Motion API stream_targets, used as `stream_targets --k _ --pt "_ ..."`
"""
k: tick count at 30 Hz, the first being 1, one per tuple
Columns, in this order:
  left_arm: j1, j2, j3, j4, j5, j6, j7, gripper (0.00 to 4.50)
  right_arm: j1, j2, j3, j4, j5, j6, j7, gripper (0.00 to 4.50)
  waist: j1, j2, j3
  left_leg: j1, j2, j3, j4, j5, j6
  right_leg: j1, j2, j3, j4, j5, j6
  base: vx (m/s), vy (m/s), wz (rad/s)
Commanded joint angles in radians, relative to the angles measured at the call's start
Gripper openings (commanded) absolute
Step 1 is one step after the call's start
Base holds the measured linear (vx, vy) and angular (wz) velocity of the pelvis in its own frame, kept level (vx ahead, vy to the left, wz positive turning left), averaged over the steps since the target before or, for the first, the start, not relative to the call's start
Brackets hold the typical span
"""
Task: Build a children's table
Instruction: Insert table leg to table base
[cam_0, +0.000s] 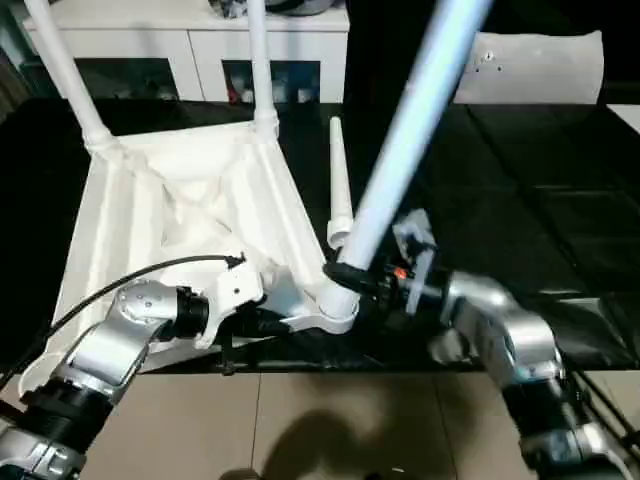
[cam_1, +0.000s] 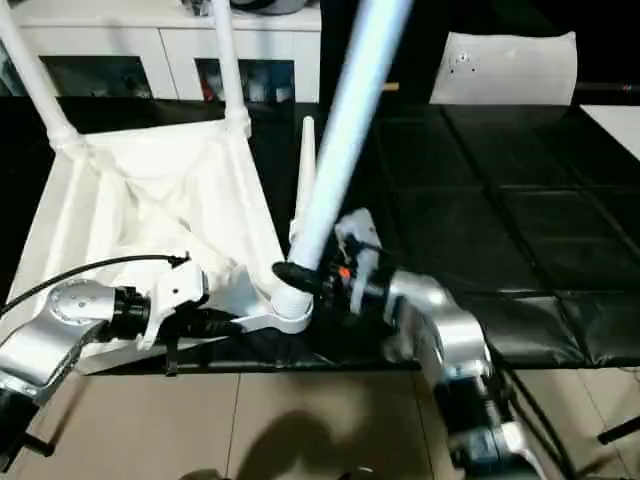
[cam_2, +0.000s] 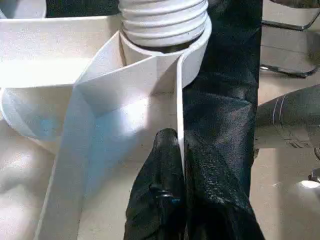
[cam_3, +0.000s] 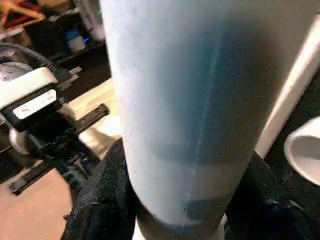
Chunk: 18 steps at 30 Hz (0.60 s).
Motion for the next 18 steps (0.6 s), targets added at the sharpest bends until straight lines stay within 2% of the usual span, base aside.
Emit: stream_targets --k 1,2,3,4,5,8,9,10,11,12,14,16,18 --pt "-0.028 -0.001 0.059 -0.058 -0.03 -0.013 0.009 0.0 0.052 -0.011 0.03 0.041 -0.081 -0.012 -0.047 1.88 -0.006 0.021 -0.057 -0.009 0.004 0.009 -0.079 -0.251 0.016 0.06 -0.059 0.04 -0.085 -0.342 -0.155 0.0 0.0 0.0" --pt "-0.026 -0.003 0.058 -0.056 -0.025 -0.016 0.017 0.0 0.078 -0.021 0.057 0.014 -0.128 -0.07 -0.068 1.88 -0.006 0.02 -0.055 -0.008 0.005 0.009 -0.08 -0.253 0.015 0.056 -0.058 0.04 -0.086 -0.355 -0.148 0.0 0.0 0.0" --pt "-0.026 -0.003 0.058 -0.056 -0.025 -0.016 0.017 0.0 0.078 -0.021 0.057 0.014 -0.128 -0.07 -0.068 1.88 -0.005 0.023 -0.055 -0.006 0.005 0.01 -0.079 -0.249 0.015 0.054 -0.058 0.041 -0.087 -0.365 -0.14 0.0 0.0 0.0" --pt "-0.026 -0.004 0.057 -0.055 -0.022 -0.017 0.02 0.0 0.085 -0.034 0.078 0.005 -0.158 -0.094 -0.074 1.88 -0.007 0.025 -0.055 -0.006 0.005 0.008 -0.081 -0.252 0.018 0.055 -0.058 0.041 -0.087 -0.371 -0.14 0.0 0.0 0.0" --pt "-0.023 -0.004 0.056 -0.058 -0.019 -0.017 0.023 0.0 0.09 -0.049 0.101 -0.005 -0.188 -0.113 -0.075 1.88 -0.006 0.02 -0.052 -0.008 0.005 0.009 -0.082 -0.254 0.019 0.054 -0.057 0.041 -0.088 -0.379 -0.132 0.0 0.0 0.0" --pt "-0.013 0.003 0.05 -0.071 -0.012 -0.016 0.022 0.0 0.086 -0.083 0.155 -0.024 -0.243 -0.133 -0.053 1.88 -0.009 0.017 -0.045 -0.005 0.003 0.01 -0.083 -0.283 0.023 0.05 -0.057 0.041 -0.096 -0.443 -0.112 0.0 0.0 0.0" --pt "-0.013 0.004 0.049 -0.072 -0.011 -0.016 0.022 0.0 0.085 -0.085 0.159 -0.024 -0.246 -0.133 -0.05 1.88 -0.011 0.008 -0.042 -0.005 0.001 0.008 -0.085 -0.292 0.03 0.051 -0.058 0.041 -0.099 -0.491 -0.095 0.0 0.0 0.0" --pt "-0.014 0.017 0.039 -0.074 0.002 -0.026 0.01 0.0 0.058 -0.091 0.183 -0.006 -0.26 -0.134 -0.028 1.88 -0.016 -0.006 -0.037 -0.005 0.002 0.011 -0.086 -0.296 0.037 0.044 -0.058 0.043 -0.107 -0.522 -0.079 0.0 0.0 0.0" --pt "-0.015 0.023 0.034 -0.074 0.007 -0.032 0.003 0.0 0.044 -0.091 0.194 0.007 -0.264 -0.136 -0.017 1.88 -0.019 0.005 -0.039 -0.004 0.002 0.005 -0.088 -0.302 0.036 0.046 -0.059 0.042 -0.103 -0.533 -0.077 0.0 0.0 0.0" --pt "-0.022 0.035 0.027 -0.07 0.016 -0.043 -0.012 0.0 0.015 -0.09 0.212 0.034 -0.269 -0.137 0.006 1.88 -0.024 -0.004 -0.033 -0.007 0.002 0.006 -0.089 -0.305 0.04 0.042 -0.059 0.042 -0.106 -0.54 -0.074 0.0 0.0 0.0" --pt "-0.023 0.039 0.025 -0.071 0.019 -0.047 -0.017 0.0 0.005 -0.09 0.22 0.044 -0.27 -0.139 0.017 1.88 -0.031 0.001 -0.03 -0.003 0.002 0.004 -0.089 -0.327 0.04 0.039 -0.06 0.041 -0.109 -0.568 -0.069 0.0 0.0 0.0" --pt "-0.034 0.048 0.02 -0.07 0.021 -0.052 -0.031 0.0 -0.019 -0.088 0.241 0.062 -0.261 -0.119 0.061 1.88 -0.037 -0.012 -0.021 -0.003 0.003 0.005 -0.092 -0.334 0.044 0.035 -0.058 0.042 -0.113 -0.57 -0.065 0.0 0.0 0.0" --pt "-0.046 0.054 0.018 -0.07 0.019 -0.053 -0.045 0.0 -0.033 -0.084 0.256 0.073 -0.236 -0.082 0.111 1.88 -0.039 -0.01 -0.02 -0.002 0.004 0.003 -0.094 -0.342 0.045 0.034 -0.058 0.043 -0.111 -0.567 -0.068 0.0 0.0 0.0"
